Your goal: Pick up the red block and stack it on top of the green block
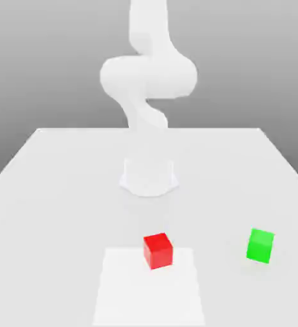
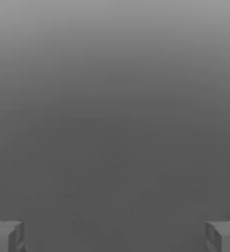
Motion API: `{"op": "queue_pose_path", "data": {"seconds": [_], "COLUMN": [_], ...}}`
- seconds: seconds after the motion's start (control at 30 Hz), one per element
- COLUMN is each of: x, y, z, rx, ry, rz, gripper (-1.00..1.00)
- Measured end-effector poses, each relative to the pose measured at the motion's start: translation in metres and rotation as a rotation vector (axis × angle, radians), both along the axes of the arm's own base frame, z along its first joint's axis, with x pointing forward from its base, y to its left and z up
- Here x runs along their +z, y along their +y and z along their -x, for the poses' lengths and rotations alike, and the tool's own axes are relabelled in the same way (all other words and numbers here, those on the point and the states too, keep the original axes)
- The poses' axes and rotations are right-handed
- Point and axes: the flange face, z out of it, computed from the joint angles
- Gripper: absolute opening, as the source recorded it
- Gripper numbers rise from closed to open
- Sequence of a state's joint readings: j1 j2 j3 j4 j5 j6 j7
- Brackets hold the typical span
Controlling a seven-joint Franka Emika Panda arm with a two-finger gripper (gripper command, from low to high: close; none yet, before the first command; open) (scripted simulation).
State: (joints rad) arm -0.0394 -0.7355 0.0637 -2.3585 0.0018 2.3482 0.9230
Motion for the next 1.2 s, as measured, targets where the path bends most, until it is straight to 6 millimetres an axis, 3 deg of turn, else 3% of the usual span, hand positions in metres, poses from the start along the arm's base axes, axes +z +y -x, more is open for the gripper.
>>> {"op": "queue_pose_path", "data": {"seconds": [0.17,0.33,0.53,0.73,0.83,1.2], "x": [-0.110,-0.219,-0.340,-0.434,-0.452,-0.478], "y": [0.017,0.017,0.009,0.003,0.003,0.003], "z": [-0.041,-0.053,-0.031,0.021,0.031,0.023], "rx": [-0.194,-0.410,-0.696,-0.998,-1.065,-1.082], "ry": [0.154,0.298,0.459,0.599,0.622,0.610], "rz": [-0.097,-0.196,-0.309,-0.411,-0.428,-0.432], "gripper": [0.00,0.00,0.00,0.00,0.00,0.00]}}
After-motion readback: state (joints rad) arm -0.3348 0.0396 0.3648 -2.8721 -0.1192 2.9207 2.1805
